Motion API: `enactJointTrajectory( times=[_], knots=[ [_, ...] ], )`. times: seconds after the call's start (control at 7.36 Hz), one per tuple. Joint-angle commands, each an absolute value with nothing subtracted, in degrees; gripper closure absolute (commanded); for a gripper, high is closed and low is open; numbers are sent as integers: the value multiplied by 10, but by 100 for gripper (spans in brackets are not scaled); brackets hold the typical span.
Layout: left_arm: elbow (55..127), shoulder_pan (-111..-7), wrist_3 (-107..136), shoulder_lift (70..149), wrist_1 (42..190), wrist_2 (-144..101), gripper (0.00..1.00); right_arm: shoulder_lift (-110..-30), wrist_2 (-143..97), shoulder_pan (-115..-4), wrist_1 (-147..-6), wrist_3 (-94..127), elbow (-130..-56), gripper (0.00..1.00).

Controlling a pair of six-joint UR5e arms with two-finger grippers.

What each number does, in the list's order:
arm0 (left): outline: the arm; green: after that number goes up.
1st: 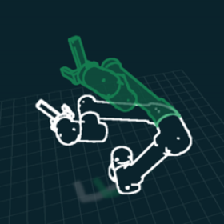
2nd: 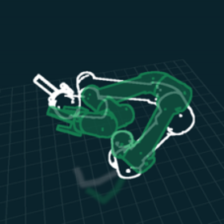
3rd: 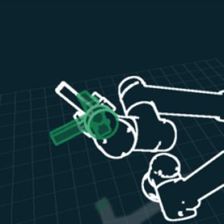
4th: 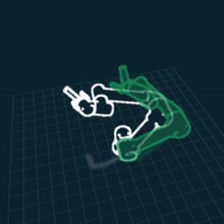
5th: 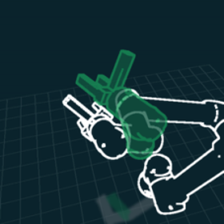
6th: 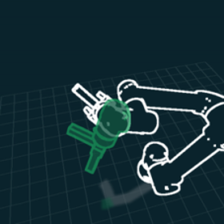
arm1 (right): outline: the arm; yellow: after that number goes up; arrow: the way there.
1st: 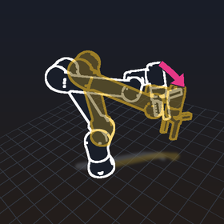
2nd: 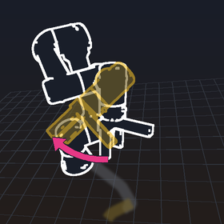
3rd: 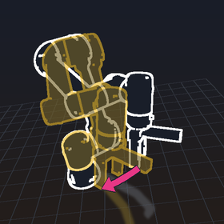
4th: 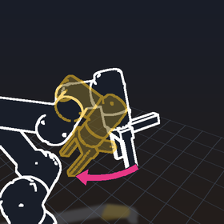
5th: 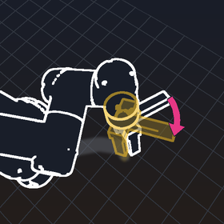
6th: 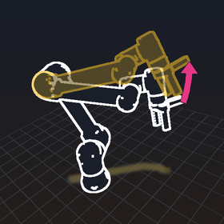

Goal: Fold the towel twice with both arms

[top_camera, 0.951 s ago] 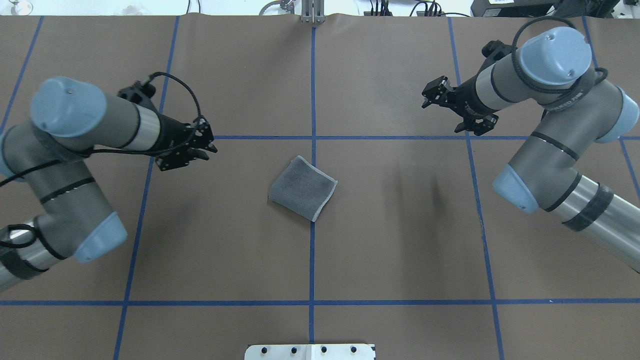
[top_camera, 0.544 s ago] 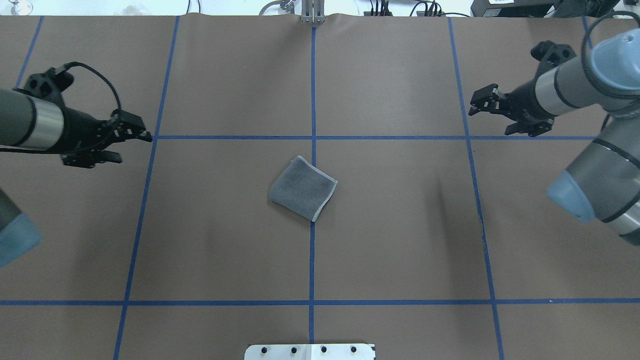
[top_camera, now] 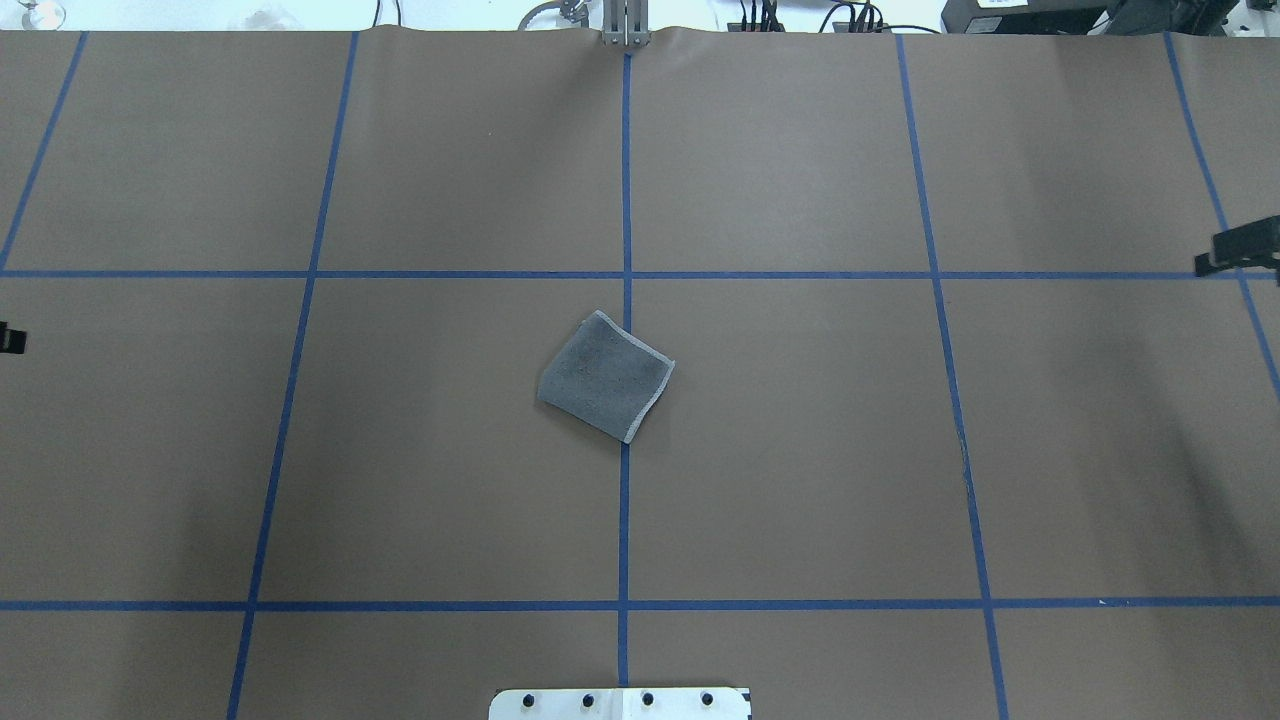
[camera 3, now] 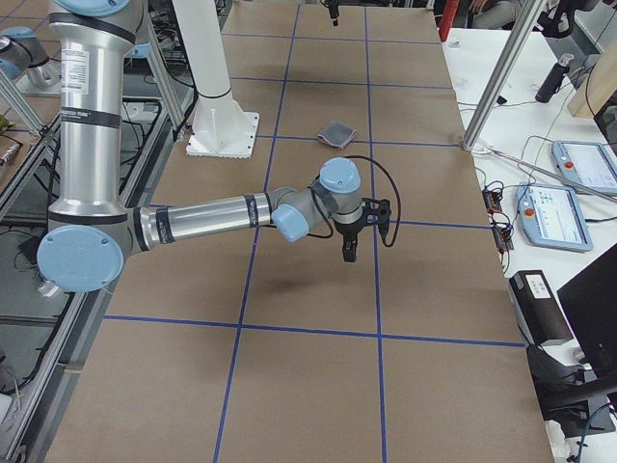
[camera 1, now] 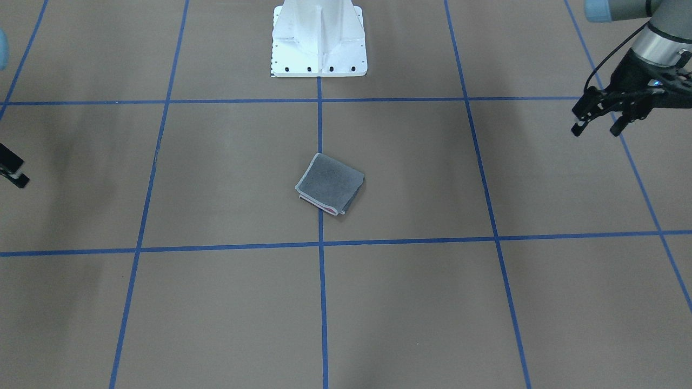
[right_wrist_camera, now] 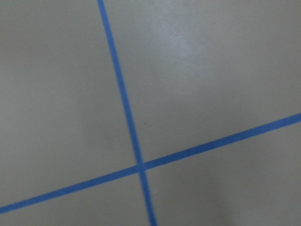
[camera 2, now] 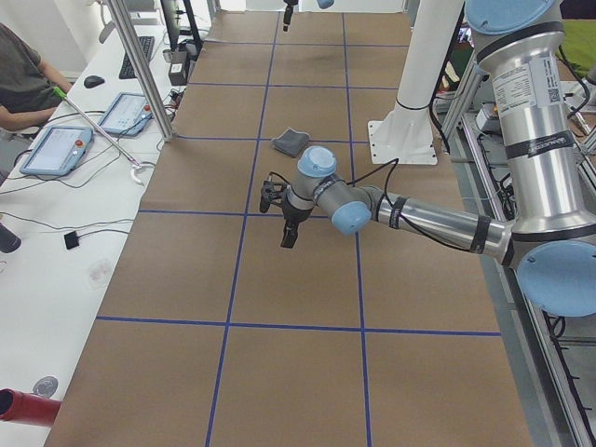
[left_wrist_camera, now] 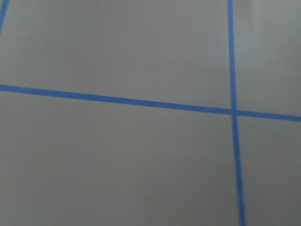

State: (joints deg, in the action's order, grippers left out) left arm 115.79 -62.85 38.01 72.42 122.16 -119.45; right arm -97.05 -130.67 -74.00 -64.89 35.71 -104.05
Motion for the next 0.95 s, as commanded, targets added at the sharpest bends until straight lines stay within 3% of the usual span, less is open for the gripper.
enactJointTrajectory(
  times=[0.0,0.41,0.82],
  knots=[
    [1140,-686,201,678,1220,-1259,1,-1020,-1324,-807,-688,156,-1034,0],
    [1082,-782,200,692,1186,-1377,1,-914,-1334,-845,-930,14,-1034,0],
    [1080,-806,160,728,1084,-1356,0,-916,-1335,-846,-942,7,-1034,0]
  ],
)
